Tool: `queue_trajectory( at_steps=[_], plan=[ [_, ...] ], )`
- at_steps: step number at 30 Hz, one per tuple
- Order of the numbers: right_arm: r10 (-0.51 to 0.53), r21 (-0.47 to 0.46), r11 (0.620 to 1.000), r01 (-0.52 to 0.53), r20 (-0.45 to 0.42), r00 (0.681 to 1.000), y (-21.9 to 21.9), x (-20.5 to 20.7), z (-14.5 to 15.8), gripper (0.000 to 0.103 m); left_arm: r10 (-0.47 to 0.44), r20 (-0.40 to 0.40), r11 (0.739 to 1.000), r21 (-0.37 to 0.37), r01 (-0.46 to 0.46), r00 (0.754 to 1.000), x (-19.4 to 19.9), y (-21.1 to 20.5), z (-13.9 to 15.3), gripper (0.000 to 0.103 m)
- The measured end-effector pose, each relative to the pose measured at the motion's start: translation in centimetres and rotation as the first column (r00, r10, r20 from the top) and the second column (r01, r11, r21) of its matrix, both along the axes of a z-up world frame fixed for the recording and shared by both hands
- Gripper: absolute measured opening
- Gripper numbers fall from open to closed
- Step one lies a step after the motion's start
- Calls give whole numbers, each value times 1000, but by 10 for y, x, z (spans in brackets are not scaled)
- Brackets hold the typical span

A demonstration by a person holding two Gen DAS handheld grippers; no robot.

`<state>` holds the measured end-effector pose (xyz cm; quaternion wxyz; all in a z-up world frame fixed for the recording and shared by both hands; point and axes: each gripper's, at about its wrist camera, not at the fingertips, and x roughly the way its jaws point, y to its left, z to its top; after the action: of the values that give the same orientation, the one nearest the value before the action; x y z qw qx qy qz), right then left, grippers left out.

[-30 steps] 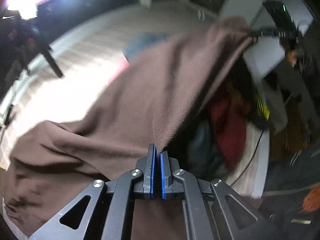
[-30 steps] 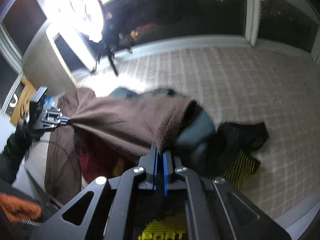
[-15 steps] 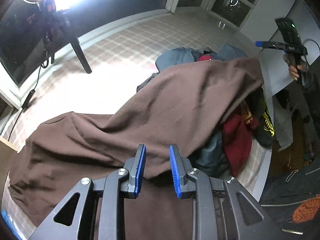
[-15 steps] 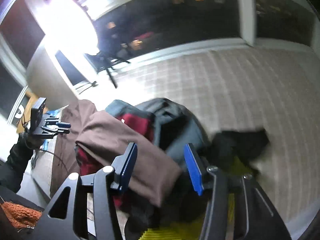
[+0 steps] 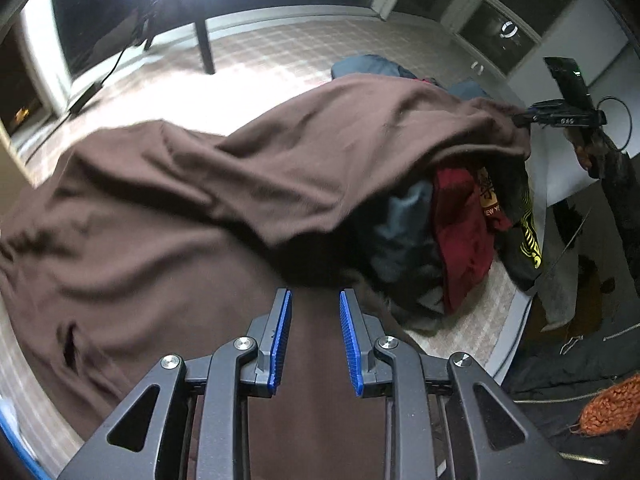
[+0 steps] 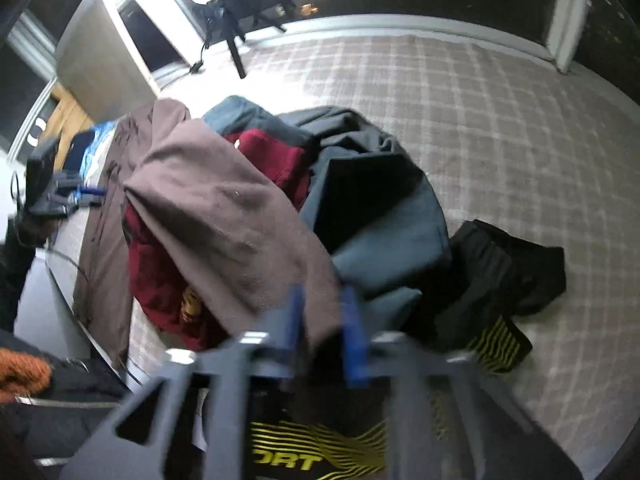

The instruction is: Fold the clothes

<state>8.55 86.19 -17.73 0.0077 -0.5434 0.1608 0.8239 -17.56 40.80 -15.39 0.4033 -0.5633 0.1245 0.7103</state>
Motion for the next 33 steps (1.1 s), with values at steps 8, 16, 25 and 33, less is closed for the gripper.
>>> queue_trajectory(
  at_steps=[8, 16, 25, 33],
  plan=[
    [7, 20, 1000, -1, -267, 964, -57, -14, 117, 9, -3, -15, 998, 70, 4, 1000, 32, -16, 4, 24],
    [111, 180, 983, -39, -411, 905, -159, -32, 228, 8, 23, -22, 991, 131, -20, 1000, 97, -81, 10, 27],
    [-156, 325, 907, 268, -333, 930, -82, -63, 219, 8, -25, 23, 990, 142, 21, 999, 149, -84, -15, 27],
    [-221, 282, 919, 276, -211, 952, -69, -86, 140, 8, -55, 45, 989, 140, 48, 997, 163, -73, -23, 27]
  ],
)
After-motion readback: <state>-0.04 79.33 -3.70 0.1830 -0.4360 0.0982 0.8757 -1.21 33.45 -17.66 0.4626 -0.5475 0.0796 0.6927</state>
